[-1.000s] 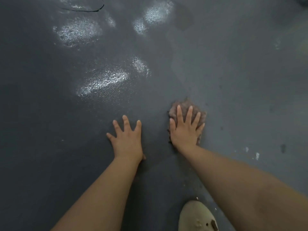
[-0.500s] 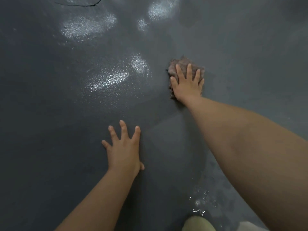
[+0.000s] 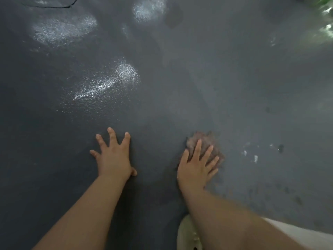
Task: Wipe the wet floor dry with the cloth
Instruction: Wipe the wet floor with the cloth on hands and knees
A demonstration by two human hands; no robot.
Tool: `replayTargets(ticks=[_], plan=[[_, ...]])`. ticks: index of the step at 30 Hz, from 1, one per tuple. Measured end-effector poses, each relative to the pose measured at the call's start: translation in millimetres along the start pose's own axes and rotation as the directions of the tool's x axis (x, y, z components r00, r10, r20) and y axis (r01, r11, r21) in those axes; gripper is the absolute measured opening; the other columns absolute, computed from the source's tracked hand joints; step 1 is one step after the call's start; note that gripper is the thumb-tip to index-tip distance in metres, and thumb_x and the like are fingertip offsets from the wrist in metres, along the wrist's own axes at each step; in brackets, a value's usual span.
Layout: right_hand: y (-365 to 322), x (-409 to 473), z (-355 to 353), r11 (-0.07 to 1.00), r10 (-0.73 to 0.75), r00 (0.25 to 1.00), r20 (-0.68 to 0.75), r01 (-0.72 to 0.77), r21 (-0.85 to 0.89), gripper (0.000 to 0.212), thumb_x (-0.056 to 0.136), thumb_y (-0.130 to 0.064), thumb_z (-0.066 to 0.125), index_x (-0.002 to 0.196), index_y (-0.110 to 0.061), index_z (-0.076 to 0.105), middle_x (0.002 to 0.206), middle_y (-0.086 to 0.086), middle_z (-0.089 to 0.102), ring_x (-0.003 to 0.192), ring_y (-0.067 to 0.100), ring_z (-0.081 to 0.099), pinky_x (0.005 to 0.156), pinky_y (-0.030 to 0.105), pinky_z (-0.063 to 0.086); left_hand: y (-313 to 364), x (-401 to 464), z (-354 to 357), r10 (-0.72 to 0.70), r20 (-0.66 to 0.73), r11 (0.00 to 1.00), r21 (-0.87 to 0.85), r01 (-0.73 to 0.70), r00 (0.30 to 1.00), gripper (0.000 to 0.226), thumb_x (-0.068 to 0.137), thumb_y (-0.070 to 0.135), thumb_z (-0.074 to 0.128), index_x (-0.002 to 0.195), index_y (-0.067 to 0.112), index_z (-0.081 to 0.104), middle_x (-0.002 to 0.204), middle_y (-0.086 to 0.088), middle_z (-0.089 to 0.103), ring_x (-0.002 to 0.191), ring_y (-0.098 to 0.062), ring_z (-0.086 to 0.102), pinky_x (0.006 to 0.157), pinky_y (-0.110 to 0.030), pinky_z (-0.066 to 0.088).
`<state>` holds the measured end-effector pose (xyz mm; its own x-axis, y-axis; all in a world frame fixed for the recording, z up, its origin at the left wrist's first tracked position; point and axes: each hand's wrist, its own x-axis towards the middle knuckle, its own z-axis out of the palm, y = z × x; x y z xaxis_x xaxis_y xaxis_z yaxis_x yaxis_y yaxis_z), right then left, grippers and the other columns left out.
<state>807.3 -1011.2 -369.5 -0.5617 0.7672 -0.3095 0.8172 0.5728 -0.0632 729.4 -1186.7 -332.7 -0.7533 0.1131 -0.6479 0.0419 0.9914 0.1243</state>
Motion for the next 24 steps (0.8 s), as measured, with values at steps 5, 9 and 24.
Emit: replayTargets(ticks=[5, 9, 24], plan=[[-14.6, -0.3, 2.0, 0.985, 0.169, 0.983, 0.073, -0.17, 0.002, 0.058, 0.098, -0.051, 0.021, 0.149, -0.039, -0.005, 0.159, 0.003, -0.015, 0.143, 0.037, -0.013, 0.112, 0.06, -0.003, -2.0, 1.1, 0.1, 0.012, 0.001, 1.0, 0.006, -0.012, 1.0, 0.117, 0.068, 0.048, 0.079, 0.149, 0.029, -0.004, 0.153, -0.015, -0.021, 0.14, -0.048, -0.01, 0.109, -0.062, 0.02], [-51.6, 54.0, -14.1, 0.992, 0.115, 0.993, 0.023, -0.116, 0.048, 0.058, 0.098, -0.052, 0.022, 0.15, -0.036, 0.002, 0.159, 0.006, -0.01, 0.143, 0.039, -0.011, 0.11, 0.063, -0.003, -6.4, -1.5, -1.9, 0.051, 0.022, 0.999, 0.007, -0.052, 0.998, 0.117, 0.069, 0.051, 0.077, 0.15, 0.03, -0.005, 0.153, -0.015, -0.024, 0.14, -0.047, -0.013, 0.11, -0.061, 0.016], [-95.2, -1.5, 1.3, 0.709, -0.656, 0.726, 0.207, 0.687, -0.162, 0.06, 0.097, -0.054, 0.024, 0.149, -0.041, -0.004, 0.158, 0.0, -0.017, 0.143, 0.033, -0.019, 0.11, 0.061, -0.01, -35.9, -33.0, 11.8, 0.041, -0.021, 0.992, -0.117, -0.043, 0.999, 0.112, 0.07, 0.053, 0.075, 0.152, 0.026, 0.004, 0.158, -0.006, -0.014, 0.146, -0.026, -0.007, 0.117, -0.041, 0.006]])
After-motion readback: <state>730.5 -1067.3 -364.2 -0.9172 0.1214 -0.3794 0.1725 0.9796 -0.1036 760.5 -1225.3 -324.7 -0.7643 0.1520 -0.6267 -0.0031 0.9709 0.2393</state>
